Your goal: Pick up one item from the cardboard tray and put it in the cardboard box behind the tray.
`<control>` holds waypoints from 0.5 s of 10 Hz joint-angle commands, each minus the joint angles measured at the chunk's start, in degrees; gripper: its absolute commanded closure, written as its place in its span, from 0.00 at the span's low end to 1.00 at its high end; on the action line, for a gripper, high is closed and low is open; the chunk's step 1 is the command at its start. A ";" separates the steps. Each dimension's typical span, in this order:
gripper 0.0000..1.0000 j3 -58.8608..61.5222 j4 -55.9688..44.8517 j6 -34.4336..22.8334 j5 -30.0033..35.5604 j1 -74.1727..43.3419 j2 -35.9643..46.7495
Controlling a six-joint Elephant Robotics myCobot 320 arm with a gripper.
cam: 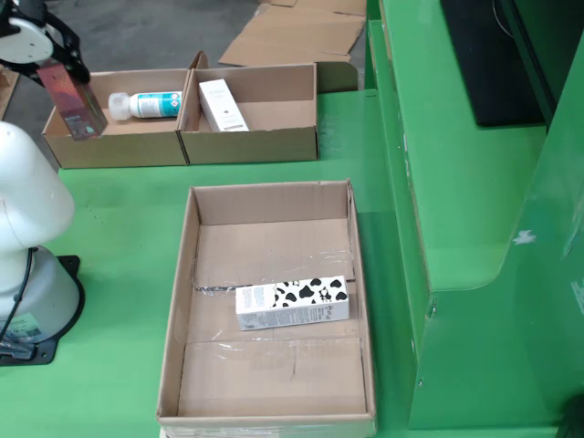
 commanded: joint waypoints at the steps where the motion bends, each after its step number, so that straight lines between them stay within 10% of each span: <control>1: 1.00 50.88 -11.11 -3.91 0.78 -0.10 -34.83; 5: 1.00 50.88 -8.45 -5.05 0.68 -0.11 -36.31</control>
